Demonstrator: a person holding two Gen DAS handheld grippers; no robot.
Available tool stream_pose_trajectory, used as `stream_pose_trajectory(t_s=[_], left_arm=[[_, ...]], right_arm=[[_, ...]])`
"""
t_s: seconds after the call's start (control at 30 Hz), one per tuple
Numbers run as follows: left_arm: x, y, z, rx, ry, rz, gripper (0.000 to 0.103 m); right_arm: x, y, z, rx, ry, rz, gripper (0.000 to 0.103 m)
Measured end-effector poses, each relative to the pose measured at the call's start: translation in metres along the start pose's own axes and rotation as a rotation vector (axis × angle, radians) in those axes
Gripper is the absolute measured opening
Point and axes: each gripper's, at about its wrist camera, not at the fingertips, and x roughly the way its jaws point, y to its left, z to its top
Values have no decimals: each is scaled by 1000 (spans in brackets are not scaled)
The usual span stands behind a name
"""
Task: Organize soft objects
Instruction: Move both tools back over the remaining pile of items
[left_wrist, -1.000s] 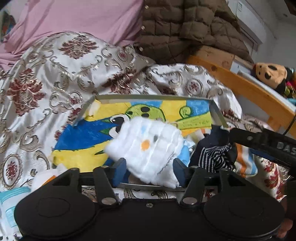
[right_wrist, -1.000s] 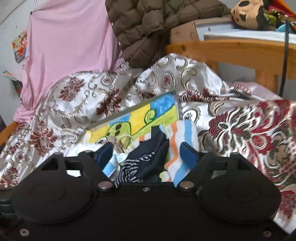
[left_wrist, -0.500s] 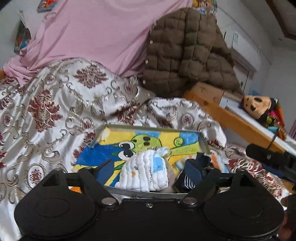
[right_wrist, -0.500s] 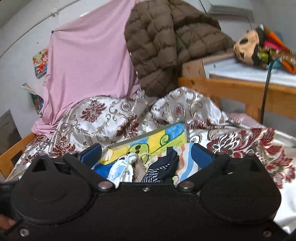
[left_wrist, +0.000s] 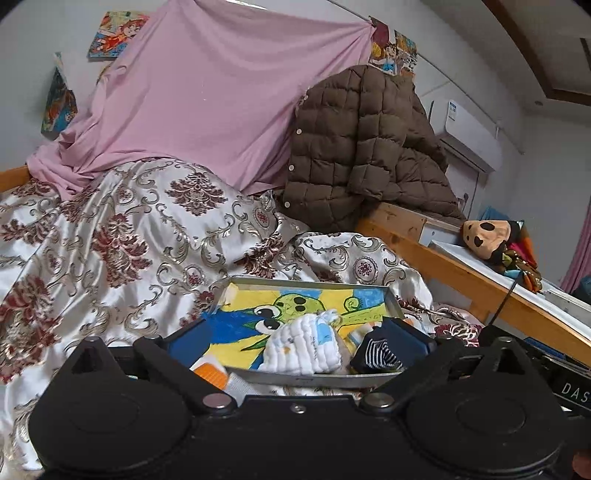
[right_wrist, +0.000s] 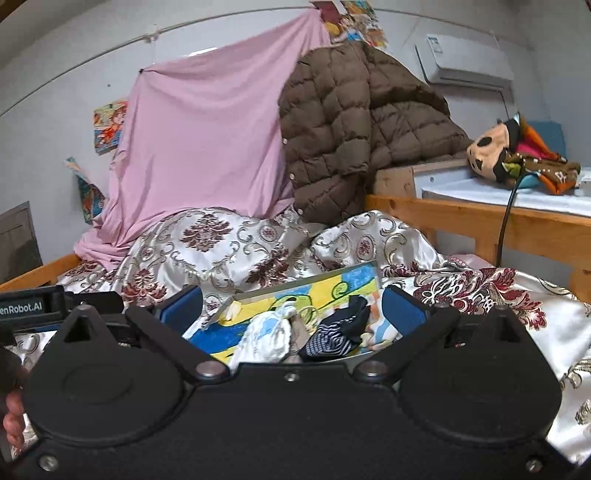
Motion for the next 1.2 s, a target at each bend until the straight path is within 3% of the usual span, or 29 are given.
stream_pose_trajectory(t_s=[0.27, 0.77, 1.2], left_arm=[[-35, 19, -18, 10, -1, 15, 102], [-73, 37, -61, 94, 60, 32, 102], [-88, 53, -90, 94, 140, 122, 102]], right_arm=[[-44, 25, -17, -32, -6, 0, 102], [-94, 62, -55, -74, 79, -29, 102], [-93, 91, -78, -167, 196, -25, 102]])
